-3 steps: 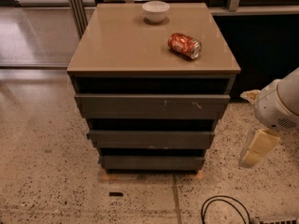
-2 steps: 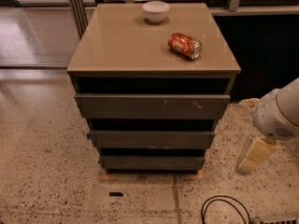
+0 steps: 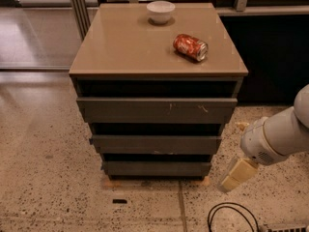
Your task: Open middle drawer
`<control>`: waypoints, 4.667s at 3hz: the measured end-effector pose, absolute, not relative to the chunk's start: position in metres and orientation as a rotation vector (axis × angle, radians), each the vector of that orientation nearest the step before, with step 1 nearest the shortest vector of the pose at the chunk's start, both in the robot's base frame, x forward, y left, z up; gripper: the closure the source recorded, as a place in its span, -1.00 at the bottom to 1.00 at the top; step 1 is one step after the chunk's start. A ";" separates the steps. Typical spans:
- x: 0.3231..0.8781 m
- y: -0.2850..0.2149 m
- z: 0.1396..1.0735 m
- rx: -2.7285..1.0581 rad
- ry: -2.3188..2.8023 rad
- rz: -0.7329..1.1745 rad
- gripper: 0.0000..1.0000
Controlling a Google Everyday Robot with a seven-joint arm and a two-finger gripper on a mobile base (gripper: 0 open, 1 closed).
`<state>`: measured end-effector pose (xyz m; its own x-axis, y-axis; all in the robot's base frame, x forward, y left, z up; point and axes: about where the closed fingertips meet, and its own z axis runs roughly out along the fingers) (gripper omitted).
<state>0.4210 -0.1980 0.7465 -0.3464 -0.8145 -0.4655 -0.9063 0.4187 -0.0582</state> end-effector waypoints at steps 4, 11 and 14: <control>0.406 -0.121 0.644 -1.618 1.922 0.741 -1.00; 0.431 -0.157 0.529 -1.916 1.987 0.227 -1.00; 0.510 -0.180 0.488 -1.753 2.020 0.099 -1.00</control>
Offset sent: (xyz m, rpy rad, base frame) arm -0.0027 0.0903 -0.0889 0.3510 0.0279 0.1882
